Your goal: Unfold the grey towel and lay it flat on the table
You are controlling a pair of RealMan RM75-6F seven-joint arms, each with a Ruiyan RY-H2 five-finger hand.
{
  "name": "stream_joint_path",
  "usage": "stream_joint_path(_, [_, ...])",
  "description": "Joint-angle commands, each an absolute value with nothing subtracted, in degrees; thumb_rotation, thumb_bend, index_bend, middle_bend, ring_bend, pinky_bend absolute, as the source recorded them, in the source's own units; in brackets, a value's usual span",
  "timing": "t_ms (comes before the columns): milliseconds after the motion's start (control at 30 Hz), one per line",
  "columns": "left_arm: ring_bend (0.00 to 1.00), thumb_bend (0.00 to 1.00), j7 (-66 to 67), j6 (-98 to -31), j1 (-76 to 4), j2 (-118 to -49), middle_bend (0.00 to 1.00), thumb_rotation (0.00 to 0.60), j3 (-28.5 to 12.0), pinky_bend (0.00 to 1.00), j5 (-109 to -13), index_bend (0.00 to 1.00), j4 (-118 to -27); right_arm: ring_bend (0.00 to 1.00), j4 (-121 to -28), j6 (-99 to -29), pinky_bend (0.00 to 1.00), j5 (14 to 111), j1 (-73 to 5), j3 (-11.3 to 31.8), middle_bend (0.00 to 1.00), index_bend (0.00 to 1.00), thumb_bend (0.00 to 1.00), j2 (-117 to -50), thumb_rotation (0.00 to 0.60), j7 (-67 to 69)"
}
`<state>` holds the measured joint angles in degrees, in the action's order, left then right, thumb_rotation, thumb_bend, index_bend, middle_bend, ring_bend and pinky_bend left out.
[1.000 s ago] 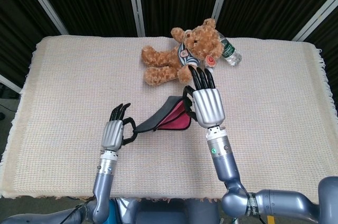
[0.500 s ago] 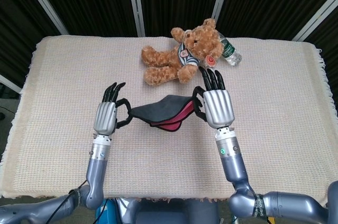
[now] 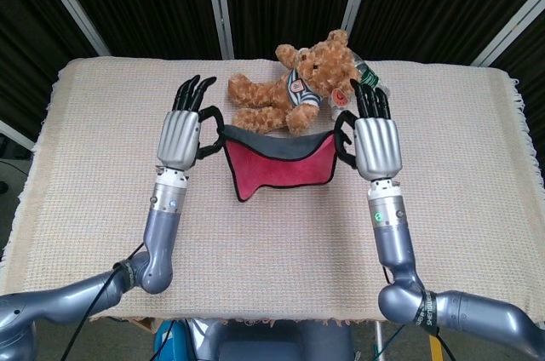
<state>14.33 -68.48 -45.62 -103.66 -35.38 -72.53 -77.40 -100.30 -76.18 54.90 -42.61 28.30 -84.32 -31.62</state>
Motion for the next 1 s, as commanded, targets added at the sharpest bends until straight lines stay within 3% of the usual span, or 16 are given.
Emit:
stream_joint_path(33, [0.00,0.46,15.82,-66.86,-49.78,-103.96,0.11,0.600,-37.83,0.00,-70.45,0.64,-73.40,0.00,-98.63,-75.14,0.00,53.65,-44.01,30.16,0.08,0.63,0.49,-83.73,0.600,-30.74])
stream_joint_path(267, [0.00,0.46,15.35,-64.11,-58.49,-104.59,0.11,0.600,-40.69,0.00,-68.70,0.63,-63.52,0.00,-93.77,-72.50,0.00,50.64,-47.24,33.24,0.08,0.64,0.50,-83.97,0.600,-28.51])
stream_joint_path(467, [0.00,0.46,13.37,-63.46,-61.22,-105.66,0.11,0.600,-39.13,0.00,-67.49,0.63,-59.51,0.00,-92.58,-71.67,0.00,50.50,-47.38,32.24,0.08,0.64,0.49,-83.60,0.600,-26.69])
stream_joint_path(633, [0.00,0.46,11.47,-66.59,-56.21,-105.36,0.11,0.600,-33.98,0.00,-67.48,0.63,-66.25,0.00,-95.55,-73.25,0.00,53.73,-43.72,28.24,0.08,0.64,0.49,-82.03,0.600,-23.83])
stream_joint_path(1000, [0.00,0.46,9.75,-76.52,-40.33,-100.54,0.12,0.600,-18.17,0.00,-71.28,0.64,-85.34,0.00,-101.86,-80.36,0.00,65.19,-32.19,14.63,0.08,0.64,0.49,-80.54,0.600,-17.35])
